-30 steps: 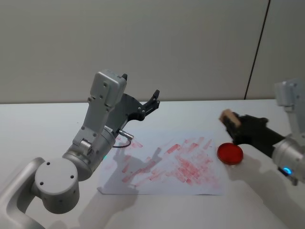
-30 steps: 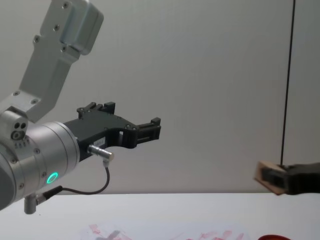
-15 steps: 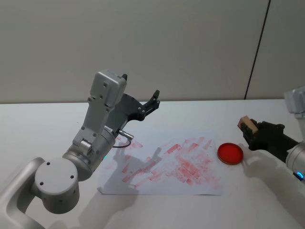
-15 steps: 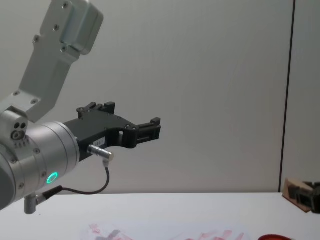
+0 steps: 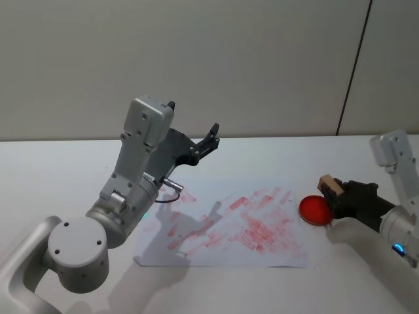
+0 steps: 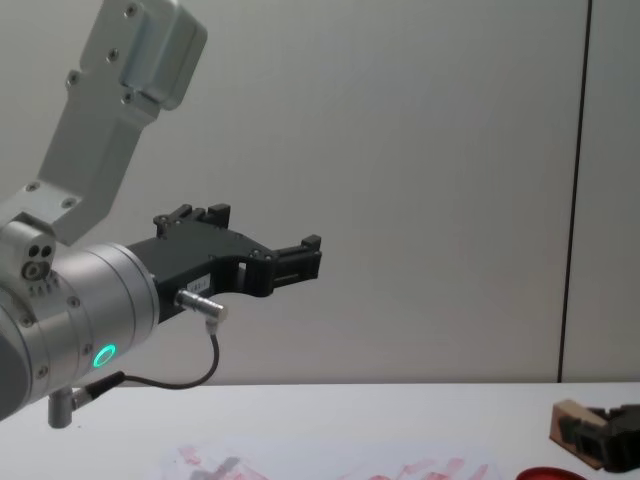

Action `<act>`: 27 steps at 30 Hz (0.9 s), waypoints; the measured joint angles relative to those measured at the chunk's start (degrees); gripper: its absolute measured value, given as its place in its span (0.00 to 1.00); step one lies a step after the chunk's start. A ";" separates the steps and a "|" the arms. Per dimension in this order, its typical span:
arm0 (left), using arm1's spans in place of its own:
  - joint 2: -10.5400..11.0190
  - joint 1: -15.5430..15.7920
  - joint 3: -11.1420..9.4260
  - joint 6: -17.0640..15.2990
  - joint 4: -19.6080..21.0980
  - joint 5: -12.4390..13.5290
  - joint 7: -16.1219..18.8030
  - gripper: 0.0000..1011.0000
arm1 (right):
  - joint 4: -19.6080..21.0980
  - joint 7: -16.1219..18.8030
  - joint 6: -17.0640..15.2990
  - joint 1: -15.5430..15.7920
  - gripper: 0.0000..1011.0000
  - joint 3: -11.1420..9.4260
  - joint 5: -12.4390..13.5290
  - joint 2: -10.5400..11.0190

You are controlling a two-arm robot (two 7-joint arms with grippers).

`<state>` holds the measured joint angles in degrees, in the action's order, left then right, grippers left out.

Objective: Use the one hand to pick up the stamp and affix it onto the A4 paper.

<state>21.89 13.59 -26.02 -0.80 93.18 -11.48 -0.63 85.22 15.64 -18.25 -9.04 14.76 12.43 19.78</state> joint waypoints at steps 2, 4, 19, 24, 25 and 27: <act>0.00 0.00 0.00 0.00 0.00 0.00 0.00 0.99 | -0.30 0.03 -0.17 -0.09 0.21 0.13 -0.18 -0.13; 0.00 0.00 0.00 0.00 0.00 0.00 0.00 0.99 | -0.67 0.04 -0.40 -0.19 0.21 0.30 -0.40 -0.29; 0.00 0.00 0.00 0.00 0.00 0.00 0.00 0.99 | -1.87 0.10 -1.10 -0.53 0.59 0.81 -1.18 -0.81; 0.00 0.00 0.00 0.00 0.00 0.00 0.00 0.99 | -2.06 0.10 -1.21 -0.59 0.77 0.90 -1.28 -0.89; 0.00 0.00 0.00 0.00 0.00 0.00 0.00 0.99 | -2.06 0.10 -1.21 -0.59 0.77 0.90 -1.28 -0.89; 0.00 0.00 0.00 0.00 0.00 0.00 0.00 0.99 | -2.11 0.10 -1.25 -0.60 0.83 0.92 -1.32 -0.92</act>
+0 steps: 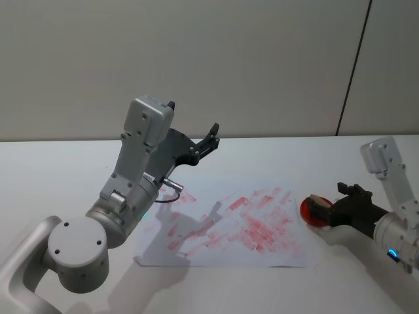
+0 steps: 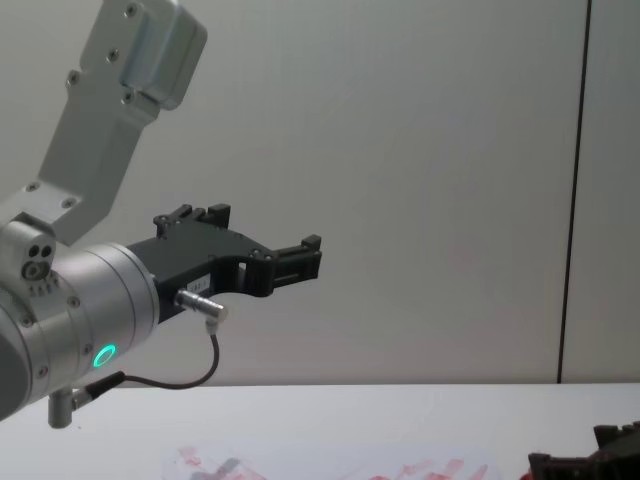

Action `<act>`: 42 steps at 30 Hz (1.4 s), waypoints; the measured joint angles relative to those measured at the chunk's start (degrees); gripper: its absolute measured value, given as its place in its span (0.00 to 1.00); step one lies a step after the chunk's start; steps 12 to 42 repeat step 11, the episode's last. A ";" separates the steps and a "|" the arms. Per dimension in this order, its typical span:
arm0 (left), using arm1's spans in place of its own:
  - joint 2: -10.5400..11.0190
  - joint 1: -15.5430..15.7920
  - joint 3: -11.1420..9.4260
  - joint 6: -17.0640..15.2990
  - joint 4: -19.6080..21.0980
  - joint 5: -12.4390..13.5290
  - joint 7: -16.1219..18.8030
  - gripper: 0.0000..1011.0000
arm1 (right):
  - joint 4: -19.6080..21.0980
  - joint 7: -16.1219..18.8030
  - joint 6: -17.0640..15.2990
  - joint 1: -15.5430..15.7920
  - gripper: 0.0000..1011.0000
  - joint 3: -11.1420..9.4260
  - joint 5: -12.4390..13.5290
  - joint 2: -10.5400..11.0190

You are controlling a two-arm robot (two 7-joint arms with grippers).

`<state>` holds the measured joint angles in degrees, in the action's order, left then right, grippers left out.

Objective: Use the one hand to pick up the stamp and affix it onto the A4 paper.

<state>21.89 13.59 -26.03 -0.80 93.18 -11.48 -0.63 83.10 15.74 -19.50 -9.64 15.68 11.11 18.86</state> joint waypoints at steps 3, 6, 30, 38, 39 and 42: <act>0.00 0.00 0.00 0.00 0.00 0.00 0.00 0.99 | -0.07 -0.01 -0.03 -0.02 0.92 0.02 -0.04 -0.03; 0.00 0.00 0.00 0.00 0.00 0.00 0.00 0.99 | -0.10 -0.01 -0.05 -0.03 0.99 0.04 -0.06 -0.04; 0.00 0.00 0.00 0.00 0.00 0.00 0.00 0.99 | -0.15 -0.01 -0.08 -0.05 0.99 0.06 -0.08 -0.06; 0.00 0.00 0.00 0.00 0.00 0.00 0.00 0.99 | -0.15 -0.01 -0.08 -0.05 0.99 0.06 -0.08 -0.06; 0.00 0.00 0.00 0.00 0.00 0.00 0.00 0.99 | -0.15 -0.01 -0.08 -0.05 0.99 0.06 -0.08 -0.06; 0.00 0.00 0.00 0.00 0.00 0.00 0.00 0.99 | -0.15 -0.01 -0.08 -0.05 0.99 0.06 -0.08 -0.06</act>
